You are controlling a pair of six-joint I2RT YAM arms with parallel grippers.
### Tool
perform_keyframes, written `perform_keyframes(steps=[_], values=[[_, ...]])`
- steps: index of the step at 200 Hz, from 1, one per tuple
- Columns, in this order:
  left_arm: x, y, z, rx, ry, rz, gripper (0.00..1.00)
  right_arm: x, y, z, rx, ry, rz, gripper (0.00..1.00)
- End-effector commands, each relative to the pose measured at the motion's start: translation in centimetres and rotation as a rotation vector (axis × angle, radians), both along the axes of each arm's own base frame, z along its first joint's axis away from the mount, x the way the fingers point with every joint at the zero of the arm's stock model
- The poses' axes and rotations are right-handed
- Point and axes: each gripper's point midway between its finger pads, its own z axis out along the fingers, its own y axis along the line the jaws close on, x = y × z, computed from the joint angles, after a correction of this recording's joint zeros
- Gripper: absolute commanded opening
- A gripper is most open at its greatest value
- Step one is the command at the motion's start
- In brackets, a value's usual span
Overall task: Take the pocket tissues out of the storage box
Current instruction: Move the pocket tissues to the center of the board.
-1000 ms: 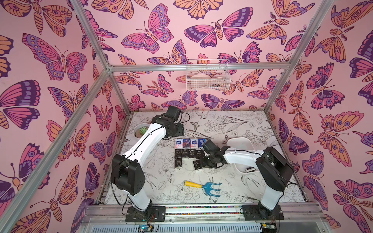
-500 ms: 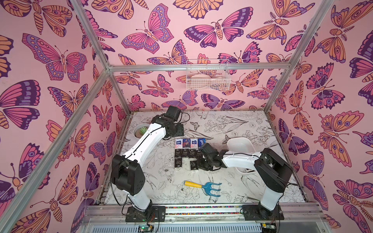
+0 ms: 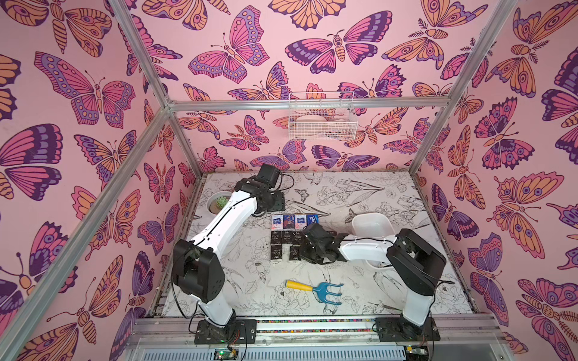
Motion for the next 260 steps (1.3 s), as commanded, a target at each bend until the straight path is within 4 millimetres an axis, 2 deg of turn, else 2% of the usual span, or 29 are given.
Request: perform_keyframes(steps=[1, 129, 219, 260], values=[[-0.8, 0.8, 0.4, 0.022, -0.003, 0.000, 0.74, -0.1, 0.0, -1.0, -0.043, 0.014, 0.006, 0.28], [-0.7, 0.8, 0.1, 0.022, 0.007, 0.004, 0.74, -0.3, 1.8, -1.0, -0.028, 0.023, 0.076, 0.28], [-0.7, 0.7, 0.3, 0.014, 0.003, 0.006, 0.74, -0.4, 2.2, -0.5, -0.019, 0.017, 0.100, 0.33], [-0.6, 0.6, 0.5, 0.007, -0.001, 0.005, 0.74, -0.2, 2.2, 0.5, -0.009, -0.006, 0.099, 0.38]])
